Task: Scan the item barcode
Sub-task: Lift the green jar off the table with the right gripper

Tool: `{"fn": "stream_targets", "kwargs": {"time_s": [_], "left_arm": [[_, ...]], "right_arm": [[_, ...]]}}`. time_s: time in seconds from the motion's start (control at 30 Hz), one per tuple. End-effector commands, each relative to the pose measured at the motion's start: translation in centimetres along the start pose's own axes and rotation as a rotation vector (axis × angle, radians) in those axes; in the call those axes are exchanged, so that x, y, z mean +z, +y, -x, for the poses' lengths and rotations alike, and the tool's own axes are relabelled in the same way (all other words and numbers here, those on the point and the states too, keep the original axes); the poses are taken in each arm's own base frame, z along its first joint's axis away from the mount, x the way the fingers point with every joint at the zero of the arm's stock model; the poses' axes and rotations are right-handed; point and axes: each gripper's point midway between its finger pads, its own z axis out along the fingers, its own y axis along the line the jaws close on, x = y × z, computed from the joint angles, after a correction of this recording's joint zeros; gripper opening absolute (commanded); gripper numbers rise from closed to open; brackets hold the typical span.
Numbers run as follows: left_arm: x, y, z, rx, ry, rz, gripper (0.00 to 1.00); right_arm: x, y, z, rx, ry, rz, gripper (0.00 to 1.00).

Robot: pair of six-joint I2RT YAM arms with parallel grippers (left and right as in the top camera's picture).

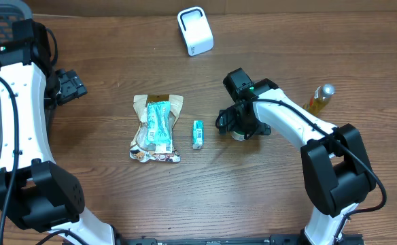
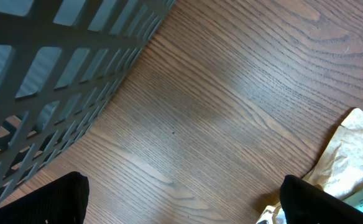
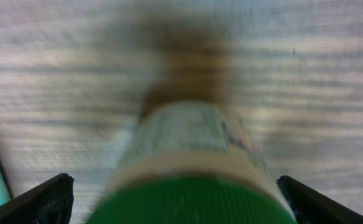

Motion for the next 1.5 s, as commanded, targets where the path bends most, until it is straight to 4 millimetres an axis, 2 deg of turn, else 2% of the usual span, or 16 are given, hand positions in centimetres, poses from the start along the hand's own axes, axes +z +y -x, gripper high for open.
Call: {"fn": "stream_targets", "kwargs": {"time_s": [0.0,0.2,0.4,0.57,1.0,1.07,1.2,1.43,1.47], "left_arm": [[-0.06,0.19,0.52,0.014,-0.012,0.01,1.0],[-0.06,0.19,0.52,0.014,-0.012,0.01,0.99],[-0.06,0.19,0.52,0.014,-0.012,0.01,1.0],[-0.06,0.19,0.52,0.014,-0.012,0.01,0.99],[-0.06,0.18,0.51,0.015,-0.012,0.01,0.99],[-0.06,0.18,0.51,0.014,-0.012,0.01,1.0],[-0.06,0.18,0.51,0.015,-0.012,0.01,1.0],[-0.06,0.18,0.51,0.014,-0.012,0.01,1.0],[-0.05,0.18,0.51,0.015,-0.012,0.01,1.0]], "right_arm": [[0.1,-0.35,0.95,0.008,-0.04,-0.018,1.0],[0.07,-0.02,1.58,0.008,-0.065,-0.004,1.0],[0.1,-0.22,1.18,0.008,-0.05,-0.012,0.99],[0.1,-0.3,0.98,0.008,-0.041,-0.016,0.91],[0.09,-0.32,1.31,-0.022,-0.055,-0.018,0.84],[0.1,-0.44,1.17,-0.02,-0.048,-0.021,0.84],[0.1,-0.61,0.92,-0.02,-0.038,-0.027,1.0],[0.11,-0.71,0.73,-0.021,-0.03,-0.031,1.0],[0.11,-0.75,0.65,-0.021,-0.027,-0.033,0.98]]}}
